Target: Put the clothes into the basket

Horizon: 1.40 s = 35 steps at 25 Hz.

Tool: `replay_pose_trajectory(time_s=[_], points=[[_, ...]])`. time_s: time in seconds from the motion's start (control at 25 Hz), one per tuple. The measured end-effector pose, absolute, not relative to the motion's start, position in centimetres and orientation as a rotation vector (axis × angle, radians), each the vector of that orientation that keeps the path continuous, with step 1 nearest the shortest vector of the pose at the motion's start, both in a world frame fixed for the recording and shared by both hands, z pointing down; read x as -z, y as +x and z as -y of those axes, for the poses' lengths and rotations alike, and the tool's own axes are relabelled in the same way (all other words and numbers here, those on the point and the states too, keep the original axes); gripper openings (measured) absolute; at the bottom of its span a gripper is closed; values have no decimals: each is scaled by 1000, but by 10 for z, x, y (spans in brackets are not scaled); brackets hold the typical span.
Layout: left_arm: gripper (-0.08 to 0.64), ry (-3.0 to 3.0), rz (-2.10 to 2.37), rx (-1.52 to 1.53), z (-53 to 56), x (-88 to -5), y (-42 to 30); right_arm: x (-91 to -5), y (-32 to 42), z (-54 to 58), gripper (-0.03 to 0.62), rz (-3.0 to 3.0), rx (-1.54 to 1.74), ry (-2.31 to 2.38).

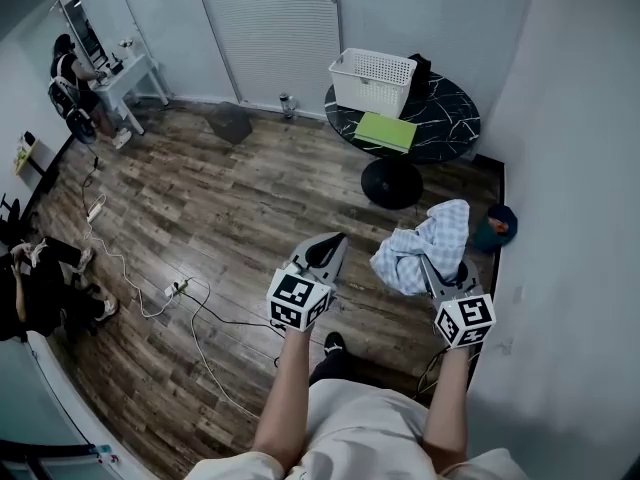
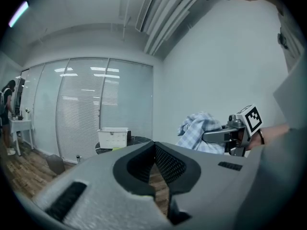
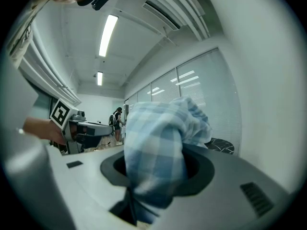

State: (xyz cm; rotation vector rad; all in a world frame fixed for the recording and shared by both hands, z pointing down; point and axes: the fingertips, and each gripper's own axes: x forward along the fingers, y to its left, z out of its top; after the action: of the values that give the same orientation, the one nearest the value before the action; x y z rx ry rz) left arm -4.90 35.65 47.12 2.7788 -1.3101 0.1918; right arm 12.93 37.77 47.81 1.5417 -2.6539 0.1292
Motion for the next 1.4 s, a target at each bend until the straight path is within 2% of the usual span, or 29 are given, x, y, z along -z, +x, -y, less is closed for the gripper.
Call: replay_pose_trajectory(time_s=[0.4, 1.0, 1.4], points=[[14, 2825, 1261, -90, -286, -454, -61, -464, 109, -307, 179, 2633, -97, 1570], [14, 2872, 1224, -200, -258, -457, -124, -473, 22, -251, 179, 2716, -141, 1592], [14, 2834, 1253, -133, -236, -470, -134, -487, 25, -248, 179, 2663, -38, 1518]])
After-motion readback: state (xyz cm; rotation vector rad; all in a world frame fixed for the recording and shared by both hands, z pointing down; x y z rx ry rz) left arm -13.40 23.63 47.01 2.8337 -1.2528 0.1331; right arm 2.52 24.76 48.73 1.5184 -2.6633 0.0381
